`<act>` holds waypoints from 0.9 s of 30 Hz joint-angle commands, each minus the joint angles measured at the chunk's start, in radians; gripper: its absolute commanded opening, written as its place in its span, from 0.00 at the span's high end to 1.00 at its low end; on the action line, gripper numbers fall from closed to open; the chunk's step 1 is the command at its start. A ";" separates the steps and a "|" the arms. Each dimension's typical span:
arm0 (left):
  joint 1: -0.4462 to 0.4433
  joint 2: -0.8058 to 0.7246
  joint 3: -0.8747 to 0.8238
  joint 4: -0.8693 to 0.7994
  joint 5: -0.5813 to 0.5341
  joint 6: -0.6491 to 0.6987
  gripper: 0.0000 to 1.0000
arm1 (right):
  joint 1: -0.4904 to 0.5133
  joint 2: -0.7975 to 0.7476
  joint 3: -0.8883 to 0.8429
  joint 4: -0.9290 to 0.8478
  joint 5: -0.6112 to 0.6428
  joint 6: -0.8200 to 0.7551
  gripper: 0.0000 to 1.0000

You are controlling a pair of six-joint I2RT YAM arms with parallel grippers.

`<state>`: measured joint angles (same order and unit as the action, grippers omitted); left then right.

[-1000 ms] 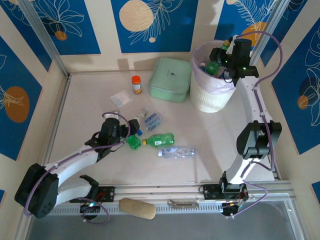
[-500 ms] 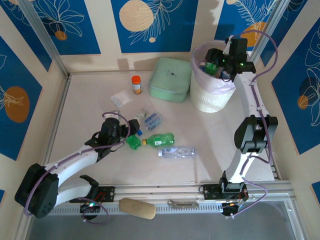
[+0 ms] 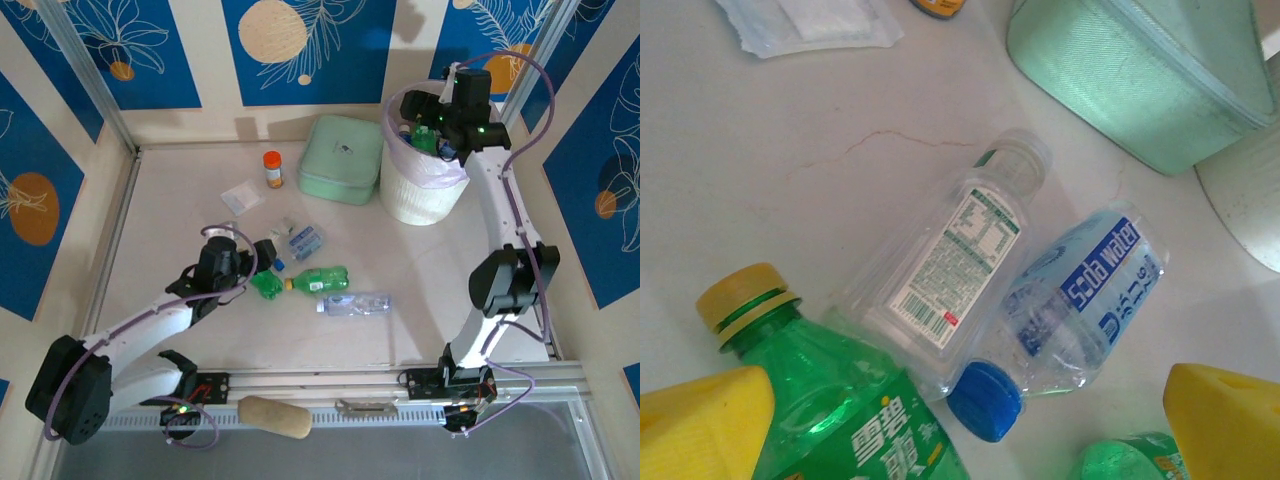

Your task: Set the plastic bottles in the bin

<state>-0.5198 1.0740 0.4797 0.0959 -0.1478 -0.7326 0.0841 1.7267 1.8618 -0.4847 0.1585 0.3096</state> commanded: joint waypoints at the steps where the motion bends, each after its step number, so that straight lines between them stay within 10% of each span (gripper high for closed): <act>1: 0.012 -0.028 0.034 -0.094 -0.048 -0.002 0.00 | 0.050 -0.128 -0.078 0.068 0.023 -0.043 0.00; 27: -0.094 0.086 0.086 -0.287 -0.089 -0.303 0.00 | 0.487 -0.430 -0.860 0.392 0.064 0.286 0.01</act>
<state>-0.5858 1.1339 0.5228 -0.1978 -0.2367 -0.9726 0.5499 1.3224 1.0340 -0.1917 0.2031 0.5106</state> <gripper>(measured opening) 0.996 0.990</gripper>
